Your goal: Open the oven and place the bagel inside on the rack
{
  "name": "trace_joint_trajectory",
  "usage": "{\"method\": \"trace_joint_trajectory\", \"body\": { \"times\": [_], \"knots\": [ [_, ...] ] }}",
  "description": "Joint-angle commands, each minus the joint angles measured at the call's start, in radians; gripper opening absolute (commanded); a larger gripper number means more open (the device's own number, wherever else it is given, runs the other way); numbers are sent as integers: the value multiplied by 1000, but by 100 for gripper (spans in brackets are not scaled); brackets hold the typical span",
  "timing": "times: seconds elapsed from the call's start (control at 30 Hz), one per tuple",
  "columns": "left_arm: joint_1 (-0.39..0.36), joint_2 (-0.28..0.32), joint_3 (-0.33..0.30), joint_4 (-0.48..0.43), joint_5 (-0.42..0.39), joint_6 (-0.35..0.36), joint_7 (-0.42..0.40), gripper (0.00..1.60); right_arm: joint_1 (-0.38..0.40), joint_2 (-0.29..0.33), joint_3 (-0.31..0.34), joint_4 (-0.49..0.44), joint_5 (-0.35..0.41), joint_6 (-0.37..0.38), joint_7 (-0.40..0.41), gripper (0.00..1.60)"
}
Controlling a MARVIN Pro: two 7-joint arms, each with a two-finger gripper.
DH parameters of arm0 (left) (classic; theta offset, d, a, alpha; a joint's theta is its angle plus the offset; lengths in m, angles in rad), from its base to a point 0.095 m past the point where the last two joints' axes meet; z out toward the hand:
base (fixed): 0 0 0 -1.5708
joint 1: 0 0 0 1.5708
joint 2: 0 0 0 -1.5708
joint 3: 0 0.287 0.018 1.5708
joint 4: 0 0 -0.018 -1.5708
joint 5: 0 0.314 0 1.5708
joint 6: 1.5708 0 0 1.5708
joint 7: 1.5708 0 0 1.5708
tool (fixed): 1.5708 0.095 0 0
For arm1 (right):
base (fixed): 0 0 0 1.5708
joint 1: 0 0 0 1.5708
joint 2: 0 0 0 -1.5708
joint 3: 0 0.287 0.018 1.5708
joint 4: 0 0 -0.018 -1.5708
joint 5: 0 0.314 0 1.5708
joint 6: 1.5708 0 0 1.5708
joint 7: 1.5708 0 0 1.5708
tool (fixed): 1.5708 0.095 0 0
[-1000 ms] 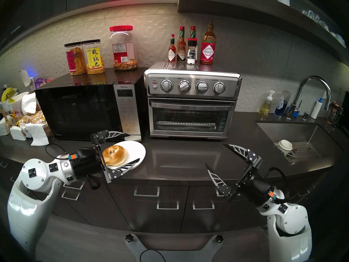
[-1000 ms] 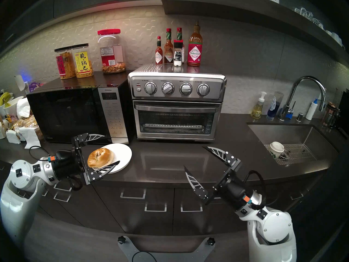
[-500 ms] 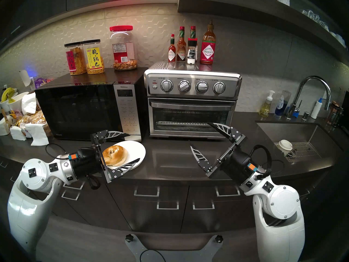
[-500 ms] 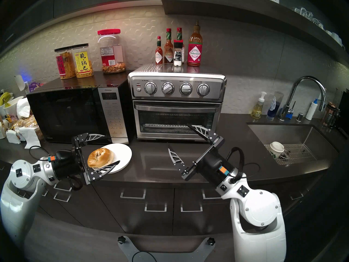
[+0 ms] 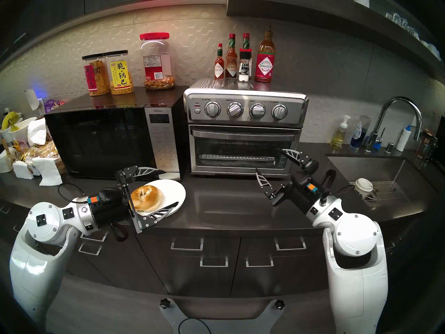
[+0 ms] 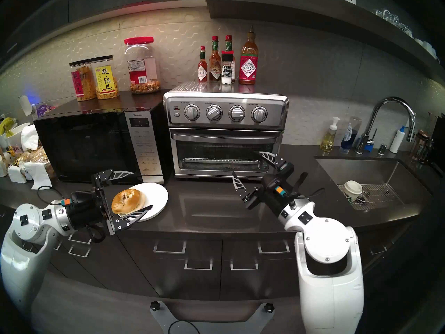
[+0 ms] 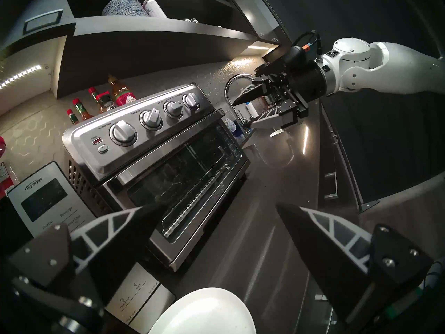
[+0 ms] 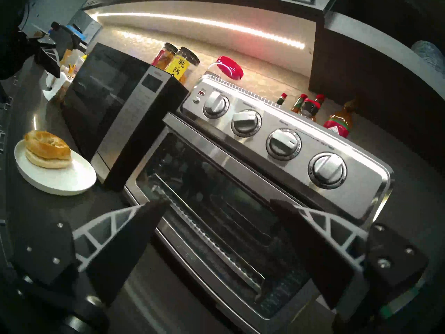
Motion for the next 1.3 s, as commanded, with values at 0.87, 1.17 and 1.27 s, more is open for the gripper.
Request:
{"method": "trace_joint_trajectory", "body": {
  "times": [0.87, 1.17, 1.27],
  "knots": [
    [-2, 0, -5, -11, 0, 0, -5, 160, 349, 140, -81, 196, -18, -71, -11, 160],
    [-2, -1, -5, -11, 1, 0, -5, 160, 451, 167, -152, 292, -100, -86, 13, 160],
    [-2, -1, -5, -11, 1, 0, -5, 160, 470, 171, -168, 319, -139, -97, 12, 160]
  ]
}}
